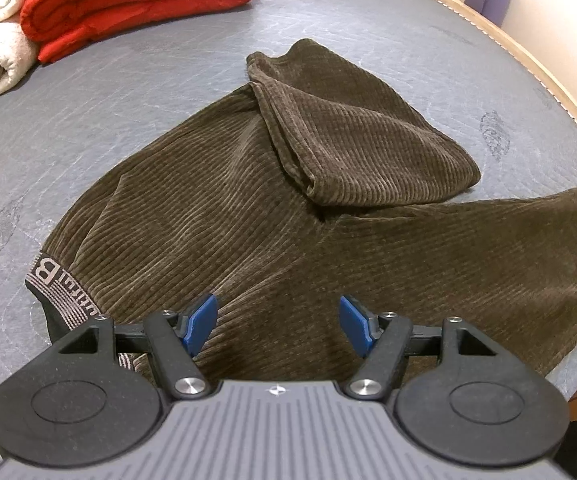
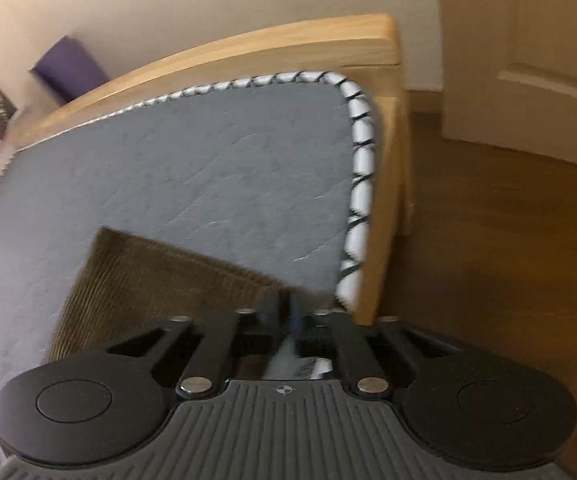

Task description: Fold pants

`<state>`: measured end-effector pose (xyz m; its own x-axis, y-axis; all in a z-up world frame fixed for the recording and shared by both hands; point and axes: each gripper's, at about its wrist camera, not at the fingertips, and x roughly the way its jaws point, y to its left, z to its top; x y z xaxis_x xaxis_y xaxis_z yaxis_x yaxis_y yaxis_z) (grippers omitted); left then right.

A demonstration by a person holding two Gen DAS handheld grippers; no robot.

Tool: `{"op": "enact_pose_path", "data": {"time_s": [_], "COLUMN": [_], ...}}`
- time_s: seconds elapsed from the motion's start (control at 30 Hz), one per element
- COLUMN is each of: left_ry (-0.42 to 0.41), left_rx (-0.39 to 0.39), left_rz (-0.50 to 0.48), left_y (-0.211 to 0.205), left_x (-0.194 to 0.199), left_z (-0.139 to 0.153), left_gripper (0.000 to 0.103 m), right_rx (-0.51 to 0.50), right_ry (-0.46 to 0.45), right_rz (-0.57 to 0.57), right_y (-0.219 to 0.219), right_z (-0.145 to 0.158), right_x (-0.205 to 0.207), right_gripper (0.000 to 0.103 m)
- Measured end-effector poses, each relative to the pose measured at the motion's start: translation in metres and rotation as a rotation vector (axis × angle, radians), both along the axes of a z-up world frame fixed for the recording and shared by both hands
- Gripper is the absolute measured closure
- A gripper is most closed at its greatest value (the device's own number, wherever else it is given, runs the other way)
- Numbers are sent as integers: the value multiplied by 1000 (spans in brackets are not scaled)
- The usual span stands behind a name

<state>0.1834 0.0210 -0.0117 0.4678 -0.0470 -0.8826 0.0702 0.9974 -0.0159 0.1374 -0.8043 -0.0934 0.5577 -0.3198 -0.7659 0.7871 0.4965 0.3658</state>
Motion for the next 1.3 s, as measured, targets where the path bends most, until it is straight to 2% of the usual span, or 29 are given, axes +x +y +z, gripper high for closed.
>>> {"op": "enact_pose_path", "data": {"time_s": [0.17,0.27,0.3,0.33,0.4,0.5,0.53,0.57,0.6,0.67,0.77,0.83,0.9,0.97,1.03,1.13,1.2,1.3], "left_ry": [14,35,38,39,37,36,37,38,40,46,56,66,80,98,118,156,181,202], "left_rx": [8,-13,-16,-15,-9,-21,-20,-18,-16,-15,-15,-12,-8,-1,5,15,18,9], "left_rz": [-16,-16,-14,-13,-8,7,14,23,36,60,92,111,129,147,165,184,182,169], "left_y": [-2,1,2,3,6,18,22,28,35,48,69,82,96,110,123,139,144,144], "left_x": [-2,-5,-7,-8,-11,-16,-18,-20,-22,-27,-36,-43,-52,-61,-70,-83,-89,-97], "left_z": [-4,-8,-9,-9,-8,-5,-5,-4,-4,-3,-3,-6,-10,-15,-22,-35,-43,-51], "left_gripper": [30,30,30,30,30,30,30,30,30,30,30,30,30,30,30,30,30,30], "right_rx": [-75,-54,-41,-31,-5,98,98,64,23,-23,-69,-161,-262,-383,-447,-529,-558,-562], "right_ry": [7,43,54,71,108,90,81,74,73,52,152,206,222,251,228,170,123,33], "right_rz": [1,68,88,99,74,91,100,118,127,92,84,88,104,111,149,315,536,962], "right_y": [0,10,13,17,20,20,22,24,26,27,36,49,63,79,96,142,185,267], "right_z": [9,11,10,8,3,-10,-11,-9,-6,0,-1,8,20,31,41,53,52,47], "right_x": [-5,11,15,20,22,29,31,34,36,36,48,52,54,58,61,70,77,75], "right_gripper": [103,98,84,59,42,46,64,87,95,96,90,74,68,68,67,61,60,60]}}
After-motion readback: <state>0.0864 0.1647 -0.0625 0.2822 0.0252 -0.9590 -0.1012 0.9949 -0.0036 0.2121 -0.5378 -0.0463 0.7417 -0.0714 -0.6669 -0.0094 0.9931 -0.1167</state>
